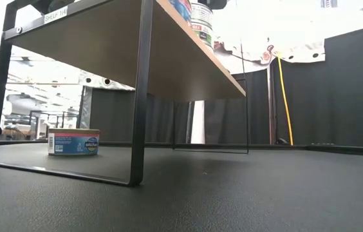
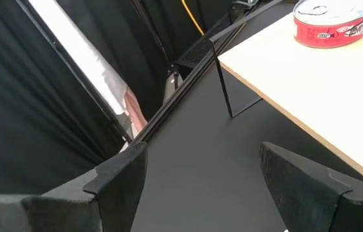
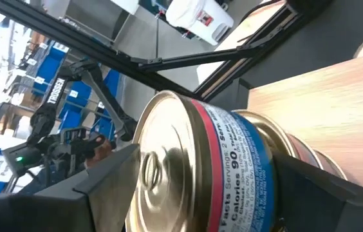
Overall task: Stack canned seafood by type on shelf
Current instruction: Stack the blue tuna can on top of the other blue tuna cans on the shelf
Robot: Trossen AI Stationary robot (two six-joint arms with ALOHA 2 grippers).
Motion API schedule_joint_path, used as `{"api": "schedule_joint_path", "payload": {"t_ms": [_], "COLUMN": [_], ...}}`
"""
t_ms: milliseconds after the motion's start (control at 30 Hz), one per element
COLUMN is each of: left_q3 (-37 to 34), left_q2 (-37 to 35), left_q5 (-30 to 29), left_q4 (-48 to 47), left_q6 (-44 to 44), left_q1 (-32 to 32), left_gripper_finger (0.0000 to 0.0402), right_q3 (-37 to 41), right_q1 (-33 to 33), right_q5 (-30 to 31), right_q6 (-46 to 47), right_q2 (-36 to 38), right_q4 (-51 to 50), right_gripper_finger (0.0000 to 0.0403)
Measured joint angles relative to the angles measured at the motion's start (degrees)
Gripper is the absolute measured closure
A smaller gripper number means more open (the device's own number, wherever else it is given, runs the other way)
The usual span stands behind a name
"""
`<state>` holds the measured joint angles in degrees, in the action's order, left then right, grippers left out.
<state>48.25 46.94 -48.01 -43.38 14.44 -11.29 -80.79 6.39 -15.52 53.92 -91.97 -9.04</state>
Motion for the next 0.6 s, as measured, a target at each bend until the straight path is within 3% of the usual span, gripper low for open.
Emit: {"api": "schedule_joint_path", "payload": {"t_ms": [600], "left_q3": [0.0], "left_q2": [0.0], "left_q5": [1.3], "left_q4": [2.4], "left_q6": [-1.4], "left_q1": [0.0], "left_gripper_finger": [0.0102], "right_q3": [-6.3], "right_q1": [-0.1], "right_q5": [4.1], "right_q6": [-5.3], "right_q2": [-0.2], "right_q4": [-11.3], "right_gripper_finger": [0.0092]}}
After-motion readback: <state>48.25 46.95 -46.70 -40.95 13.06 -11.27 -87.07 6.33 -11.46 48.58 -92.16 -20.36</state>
